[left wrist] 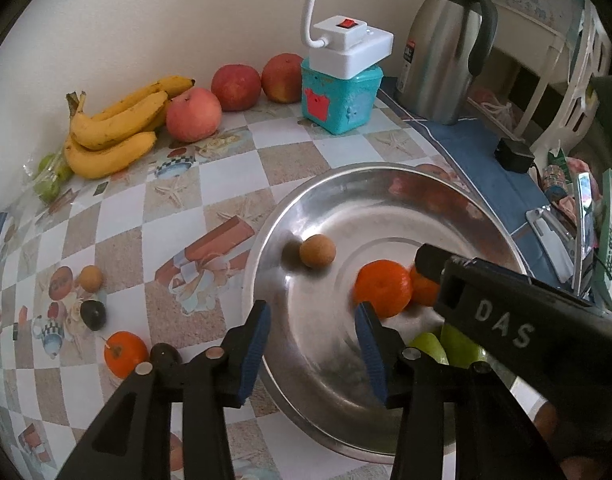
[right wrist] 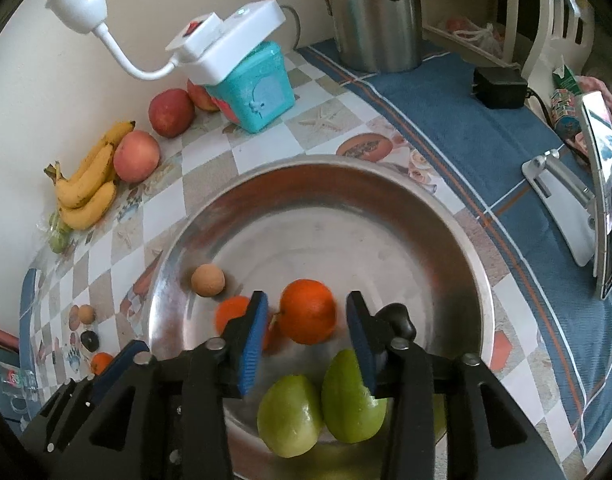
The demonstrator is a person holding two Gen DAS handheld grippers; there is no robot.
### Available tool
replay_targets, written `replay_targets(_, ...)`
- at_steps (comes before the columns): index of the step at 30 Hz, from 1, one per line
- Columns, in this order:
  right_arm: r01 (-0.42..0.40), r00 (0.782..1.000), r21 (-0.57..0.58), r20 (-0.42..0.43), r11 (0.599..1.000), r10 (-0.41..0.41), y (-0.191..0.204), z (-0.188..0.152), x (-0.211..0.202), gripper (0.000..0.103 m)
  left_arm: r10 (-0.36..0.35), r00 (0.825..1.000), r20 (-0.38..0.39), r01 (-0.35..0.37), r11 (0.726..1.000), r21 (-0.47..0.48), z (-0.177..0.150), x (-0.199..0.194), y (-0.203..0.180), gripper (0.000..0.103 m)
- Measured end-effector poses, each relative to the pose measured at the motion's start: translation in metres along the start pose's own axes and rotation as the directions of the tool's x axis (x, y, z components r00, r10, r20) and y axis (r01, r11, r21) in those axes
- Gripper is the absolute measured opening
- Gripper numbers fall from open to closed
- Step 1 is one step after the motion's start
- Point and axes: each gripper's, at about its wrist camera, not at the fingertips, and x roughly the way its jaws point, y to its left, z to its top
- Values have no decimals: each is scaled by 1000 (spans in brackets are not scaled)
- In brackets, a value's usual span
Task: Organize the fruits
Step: 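Lower the tangerines into the steel bowl and open both tools, then move both open tools back toward the remaining tangerine and dark plum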
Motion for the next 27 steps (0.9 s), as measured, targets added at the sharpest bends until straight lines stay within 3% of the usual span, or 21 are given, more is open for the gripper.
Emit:
replay_targets(5,-6,999,-2,38,1000,6,1,4,-12,47,9,1000,-7,-9,1000,-29,5,-6,8,48)
replay_targets(12,-5,999,19,43,1000,4,-2,5,-20,47,50,998,-42,-56,985,-164,4,-11,47,48)
replay_targets(18,1,1000,17,16,1000,-2,-2,3,-16,47,77,996,-53,-88,955,-282,2,-20,83,48)
replay_targets(27,-2,1000,-49,-17,999,1,18,-3,-15,47,143,984,-110,-174,912,-371,-2,-25,111,48)
